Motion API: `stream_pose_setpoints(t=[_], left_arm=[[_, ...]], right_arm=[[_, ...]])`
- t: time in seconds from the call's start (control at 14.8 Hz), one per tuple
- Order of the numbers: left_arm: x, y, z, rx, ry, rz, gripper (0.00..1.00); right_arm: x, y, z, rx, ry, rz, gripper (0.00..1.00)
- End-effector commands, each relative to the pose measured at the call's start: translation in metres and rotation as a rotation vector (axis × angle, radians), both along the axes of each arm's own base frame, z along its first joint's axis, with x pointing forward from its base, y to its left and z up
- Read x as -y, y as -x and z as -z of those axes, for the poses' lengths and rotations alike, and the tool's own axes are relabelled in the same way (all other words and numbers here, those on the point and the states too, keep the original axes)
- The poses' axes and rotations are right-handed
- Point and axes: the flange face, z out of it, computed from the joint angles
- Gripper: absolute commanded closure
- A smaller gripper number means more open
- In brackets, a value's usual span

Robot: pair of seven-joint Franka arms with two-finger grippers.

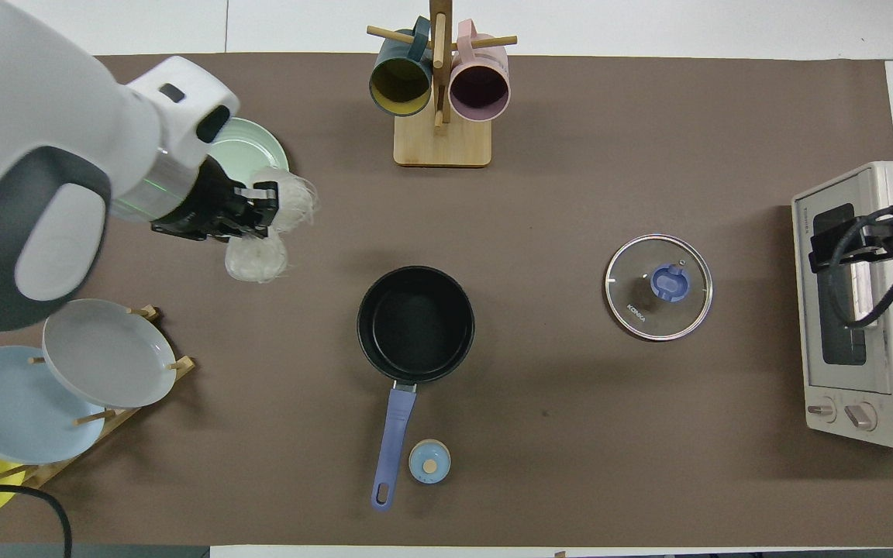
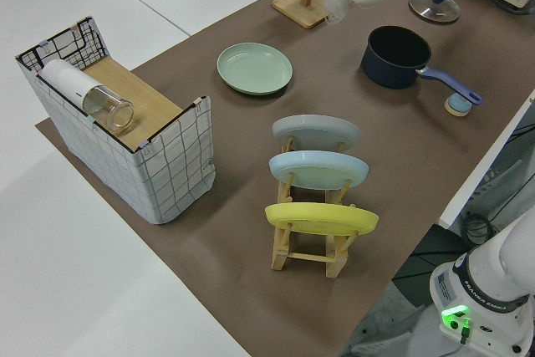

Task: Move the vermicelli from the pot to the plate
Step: 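Carry the vermicelli with the left gripper over the green plate and lower it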

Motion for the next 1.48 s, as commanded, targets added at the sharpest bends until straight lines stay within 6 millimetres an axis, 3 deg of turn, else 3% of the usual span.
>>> stream_pose_setpoints(t=[0.0, 0.27, 0.54, 0.74, 1.08, 1.15, 1.21, 1.42], left_arm=[[-0.046, -0.037, 0.014, 0.050, 0.063, -0.034, 1.00], [-0.083, -0.079, 0.083, 0.093, 0.061, -0.003, 1.00], [-0.103, -0.094, 0.158, 0.126, 0.042, 0.074, 1.00], [-0.113, -0.101, 0.186, 0.135, -0.012, 0.139, 1.00], [-0.116, -0.107, 0.200, 0.163, -0.027, 0.212, 1.00], [-0.115, -0.107, 0.197, 0.163, -0.027, 0.216, 0.78], [-0.110, -0.107, 0.195, 0.167, -0.026, 0.217, 0.01], [-0.114, -0.107, 0.179, 0.170, -0.041, 0.224, 0.00]], right_arm=[[0.007, 0.001, -0.002, 0.010, -0.016, -0.017, 0.00], [0.010, 0.001, -0.004, 0.007, -0.016, -0.012, 0.00], [0.000, 0.003, -0.018, 0.024, -0.020, -0.025, 0.00], [-0.006, 0.002, -0.017, 0.026, -0.028, -0.036, 0.00], [-0.009, 0.002, -0.018, 0.032, -0.030, -0.042, 0.00], [-0.009, 0.001, -0.017, 0.030, -0.028, -0.042, 0.00], [-0.009, 0.002, -0.019, 0.033, -0.028, -0.042, 0.00], [-0.009, 0.002, -0.019, 0.033, -0.030, -0.042, 0.00]])
